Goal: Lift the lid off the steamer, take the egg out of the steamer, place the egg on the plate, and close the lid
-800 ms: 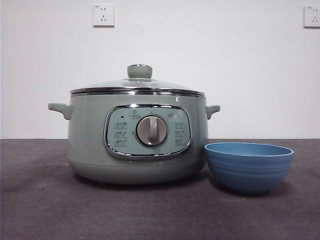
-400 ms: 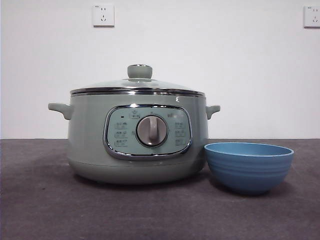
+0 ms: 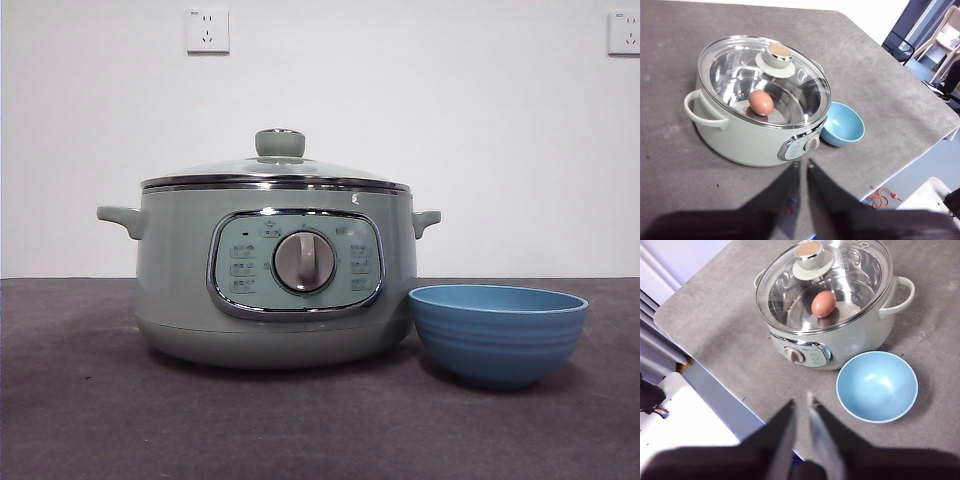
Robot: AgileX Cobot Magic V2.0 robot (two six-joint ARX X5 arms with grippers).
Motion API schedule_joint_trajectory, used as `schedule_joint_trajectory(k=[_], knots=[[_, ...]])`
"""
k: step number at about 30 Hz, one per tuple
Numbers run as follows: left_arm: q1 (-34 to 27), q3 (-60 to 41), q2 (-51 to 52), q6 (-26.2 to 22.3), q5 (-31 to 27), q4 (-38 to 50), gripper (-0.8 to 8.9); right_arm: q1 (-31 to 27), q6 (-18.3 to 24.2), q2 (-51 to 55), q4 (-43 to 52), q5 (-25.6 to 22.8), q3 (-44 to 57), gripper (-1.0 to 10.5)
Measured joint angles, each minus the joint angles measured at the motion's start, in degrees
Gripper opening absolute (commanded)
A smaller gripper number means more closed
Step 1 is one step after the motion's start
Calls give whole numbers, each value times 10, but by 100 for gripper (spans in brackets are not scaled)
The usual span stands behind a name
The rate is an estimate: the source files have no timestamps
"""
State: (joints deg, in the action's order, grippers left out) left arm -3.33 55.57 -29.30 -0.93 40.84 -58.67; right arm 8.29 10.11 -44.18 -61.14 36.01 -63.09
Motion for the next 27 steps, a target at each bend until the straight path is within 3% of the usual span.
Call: schedule_joint_trajectory(k=[1, 2, 4, 14, 23, 27], knots=[[0, 0, 0, 3, 0, 0, 466, 0, 0, 0, 0, 0, 0, 370], [0, 0, 0, 5, 0, 0, 515, 0, 0, 0, 0, 0, 0, 430], [0, 0, 0, 9, 0, 0, 517, 0, 0, 0, 0, 0, 0, 485], [16, 0, -43, 17, 12, 57, 517, 0, -3, -4, 7, 0, 0, 484], [71, 0, -138, 25, 12, 175, 517, 0, -5, -24, 10, 0, 0, 484], [115, 0, -195, 35, -19, 238, 517, 0, -7, -34, 11, 0, 0, 483]])
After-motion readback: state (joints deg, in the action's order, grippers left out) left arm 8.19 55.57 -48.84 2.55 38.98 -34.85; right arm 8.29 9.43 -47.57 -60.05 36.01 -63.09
